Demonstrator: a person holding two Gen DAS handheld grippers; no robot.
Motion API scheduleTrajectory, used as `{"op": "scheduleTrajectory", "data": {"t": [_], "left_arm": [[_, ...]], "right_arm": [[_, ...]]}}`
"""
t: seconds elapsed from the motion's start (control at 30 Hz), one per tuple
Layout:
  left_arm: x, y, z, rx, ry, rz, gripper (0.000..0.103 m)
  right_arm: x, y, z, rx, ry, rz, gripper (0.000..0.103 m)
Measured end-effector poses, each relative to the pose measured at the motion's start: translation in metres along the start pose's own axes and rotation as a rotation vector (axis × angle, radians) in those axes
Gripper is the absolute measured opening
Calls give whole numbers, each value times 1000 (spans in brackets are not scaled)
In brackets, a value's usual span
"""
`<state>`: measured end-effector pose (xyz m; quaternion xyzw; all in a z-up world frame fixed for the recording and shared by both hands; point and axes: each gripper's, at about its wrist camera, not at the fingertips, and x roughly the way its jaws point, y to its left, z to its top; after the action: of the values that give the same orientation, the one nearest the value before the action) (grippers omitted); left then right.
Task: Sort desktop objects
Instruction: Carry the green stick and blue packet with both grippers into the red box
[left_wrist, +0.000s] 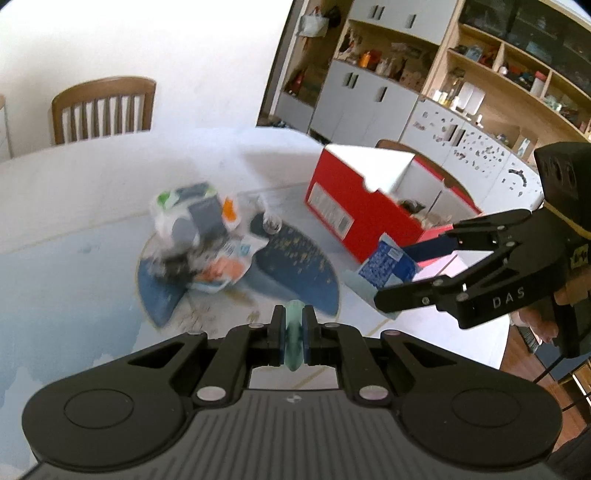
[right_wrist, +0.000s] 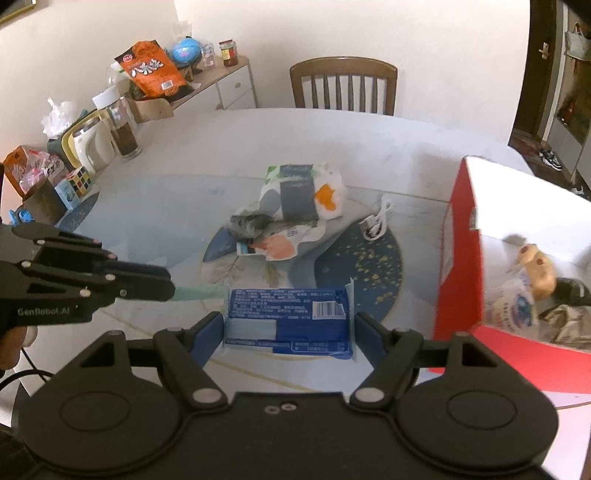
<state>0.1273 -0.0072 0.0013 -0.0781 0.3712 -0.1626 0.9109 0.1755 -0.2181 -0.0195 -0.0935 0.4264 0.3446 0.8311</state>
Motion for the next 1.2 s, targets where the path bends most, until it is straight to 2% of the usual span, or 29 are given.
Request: {"op": "scheduleTrajectory", "data": {"t": [0.6,0.8,1.2], "left_arm": [[31,-71,65,112,-79,-63,7],[53,-95,87,133,-95,-70,7],[111,-143,117,168,-77,-81,8]], "right_arm": [[-51,-71,9,13,-58,-62,77],[-60,-105,13,20,-62,-82,77],[-73,-178,8,38,-48,-109,77]]}}
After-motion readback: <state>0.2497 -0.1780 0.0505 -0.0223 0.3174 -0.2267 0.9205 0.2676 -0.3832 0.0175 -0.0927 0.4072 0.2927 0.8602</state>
